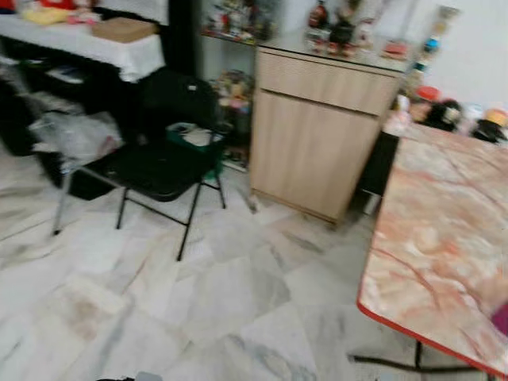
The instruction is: Setting the table
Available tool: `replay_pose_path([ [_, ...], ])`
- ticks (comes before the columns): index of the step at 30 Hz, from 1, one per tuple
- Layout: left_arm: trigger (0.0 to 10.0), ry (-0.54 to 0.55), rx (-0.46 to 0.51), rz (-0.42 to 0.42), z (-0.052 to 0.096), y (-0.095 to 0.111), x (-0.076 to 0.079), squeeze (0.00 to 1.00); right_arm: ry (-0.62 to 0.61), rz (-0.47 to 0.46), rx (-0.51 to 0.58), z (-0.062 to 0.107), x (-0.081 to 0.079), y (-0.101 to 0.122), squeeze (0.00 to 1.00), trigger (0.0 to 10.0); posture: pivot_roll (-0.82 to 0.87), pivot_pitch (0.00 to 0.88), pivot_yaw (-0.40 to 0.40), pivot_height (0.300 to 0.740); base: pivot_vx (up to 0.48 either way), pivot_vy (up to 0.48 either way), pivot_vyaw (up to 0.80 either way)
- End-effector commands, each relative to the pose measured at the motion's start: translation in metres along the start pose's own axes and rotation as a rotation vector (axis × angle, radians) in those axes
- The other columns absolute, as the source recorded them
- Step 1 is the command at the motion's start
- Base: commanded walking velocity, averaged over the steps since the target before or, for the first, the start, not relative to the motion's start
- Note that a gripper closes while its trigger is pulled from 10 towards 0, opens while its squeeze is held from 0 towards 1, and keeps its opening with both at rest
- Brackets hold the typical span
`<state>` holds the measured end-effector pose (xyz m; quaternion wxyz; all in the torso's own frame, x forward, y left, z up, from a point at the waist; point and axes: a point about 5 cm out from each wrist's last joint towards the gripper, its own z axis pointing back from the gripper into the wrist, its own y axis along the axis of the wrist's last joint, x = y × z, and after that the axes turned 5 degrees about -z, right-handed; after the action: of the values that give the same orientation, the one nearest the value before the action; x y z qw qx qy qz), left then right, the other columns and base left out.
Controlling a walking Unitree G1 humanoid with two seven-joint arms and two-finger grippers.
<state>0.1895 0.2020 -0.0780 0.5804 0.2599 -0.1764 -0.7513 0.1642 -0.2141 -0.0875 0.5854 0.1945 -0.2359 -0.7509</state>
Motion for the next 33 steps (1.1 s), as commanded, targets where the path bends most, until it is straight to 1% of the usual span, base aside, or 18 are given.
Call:
replay_pose_path([
  [1,10.0,0.042,0.072,0.159,-0.003,0.021,-0.012,0.0,0.115,-0.166,-0.04,-0.003,-0.033,0.002,0.0,10.0,0.1,0.129,-0.058,0.74,0.0,0.0,-0.71],
  [18,10.0,0.026,0.074,0.151,-0.003,0.022,-0.01,0.0,0.1,-0.165,-0.066,-0.001,-0.028,-0.007,0.0,10.0,0.09,0.118,-0.054,0.74,0.0,0.0,-0.71],
  [23,10.0,0.024,0.073,0.145,-0.003,0.023,-0.011,0.0,0.101,-0.159,-0.068,-0.001,-0.028,-0.008,0.0,10.0,0.09,0.092,-0.048,0.74,0.0,0.0,-0.71],
  [30,10.0,0.025,0.08,0.143,-0.003,0.026,-0.011,0.0,0.093,-0.146,-0.053,-0.002,-0.028,-0.005,0.0,10.0,0.08,0.071,-0.056,0.74,0.0,0.0,0.0],
  [33,10.0,0.048,0.081,0.17,-0.003,0.026,-0.012,0.0,0.074,-0.155,-0.049,-0.002,-0.025,-0.004,0.0,10.0,0.07,0.063,-0.059,0.74,0.0,0.0,0.0],
])
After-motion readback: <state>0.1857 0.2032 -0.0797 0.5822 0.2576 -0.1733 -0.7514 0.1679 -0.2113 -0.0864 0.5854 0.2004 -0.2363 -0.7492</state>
